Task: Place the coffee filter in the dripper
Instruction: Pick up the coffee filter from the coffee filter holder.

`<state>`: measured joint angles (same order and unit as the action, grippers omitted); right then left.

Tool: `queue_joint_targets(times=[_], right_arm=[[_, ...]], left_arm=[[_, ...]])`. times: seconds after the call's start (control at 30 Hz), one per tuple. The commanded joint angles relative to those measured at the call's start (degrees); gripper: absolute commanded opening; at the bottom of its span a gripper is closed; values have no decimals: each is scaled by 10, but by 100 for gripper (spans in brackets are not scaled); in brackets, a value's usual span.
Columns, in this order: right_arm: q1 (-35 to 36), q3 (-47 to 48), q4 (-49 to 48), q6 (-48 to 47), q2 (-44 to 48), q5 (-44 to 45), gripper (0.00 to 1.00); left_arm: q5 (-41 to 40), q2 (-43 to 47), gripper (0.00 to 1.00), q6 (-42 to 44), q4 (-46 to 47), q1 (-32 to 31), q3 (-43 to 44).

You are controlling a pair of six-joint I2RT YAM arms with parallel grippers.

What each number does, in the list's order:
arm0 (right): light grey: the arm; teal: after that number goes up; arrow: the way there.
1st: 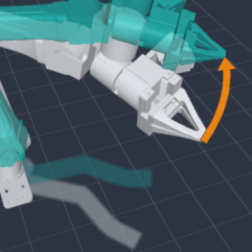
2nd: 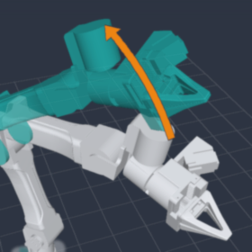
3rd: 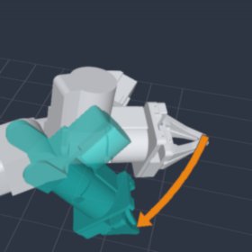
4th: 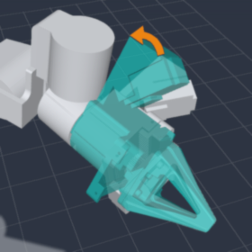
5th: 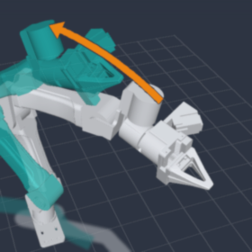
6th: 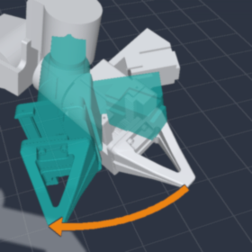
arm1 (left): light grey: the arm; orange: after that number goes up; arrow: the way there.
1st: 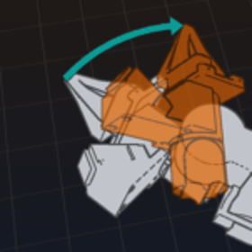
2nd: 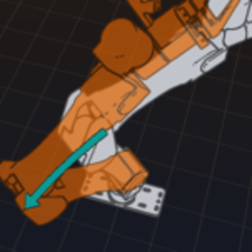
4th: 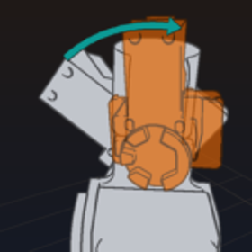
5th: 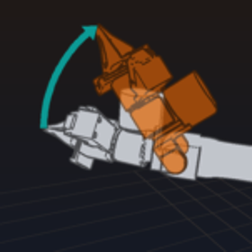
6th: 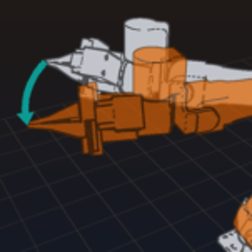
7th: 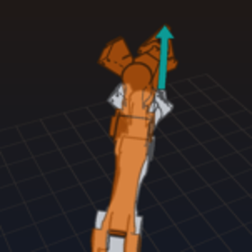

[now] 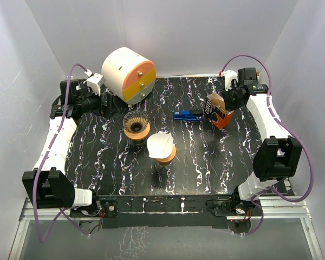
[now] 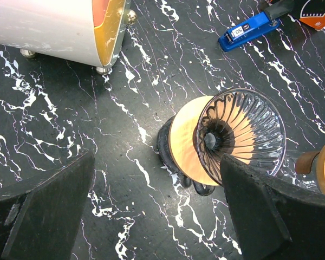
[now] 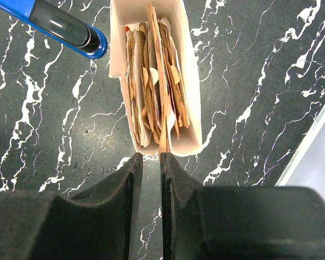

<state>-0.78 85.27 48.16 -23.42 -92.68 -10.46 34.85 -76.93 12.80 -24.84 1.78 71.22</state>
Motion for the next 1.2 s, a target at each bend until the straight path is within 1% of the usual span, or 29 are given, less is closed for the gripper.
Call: queue_joint_targets(times=[0.0, 0.67, 1.17], right_arm=[[-2, 5, -28, 1, -8, 5, 18], [-2, -7, -55, -10, -20, 48, 17], [-1, -10, -67, -17, -32, 58, 17]], left_arm=[[16, 25, 99, -1, 7, 4, 0], [18, 24, 99, -1, 7, 7, -2], [19, 26, 99, -2, 10, 9, -6]])
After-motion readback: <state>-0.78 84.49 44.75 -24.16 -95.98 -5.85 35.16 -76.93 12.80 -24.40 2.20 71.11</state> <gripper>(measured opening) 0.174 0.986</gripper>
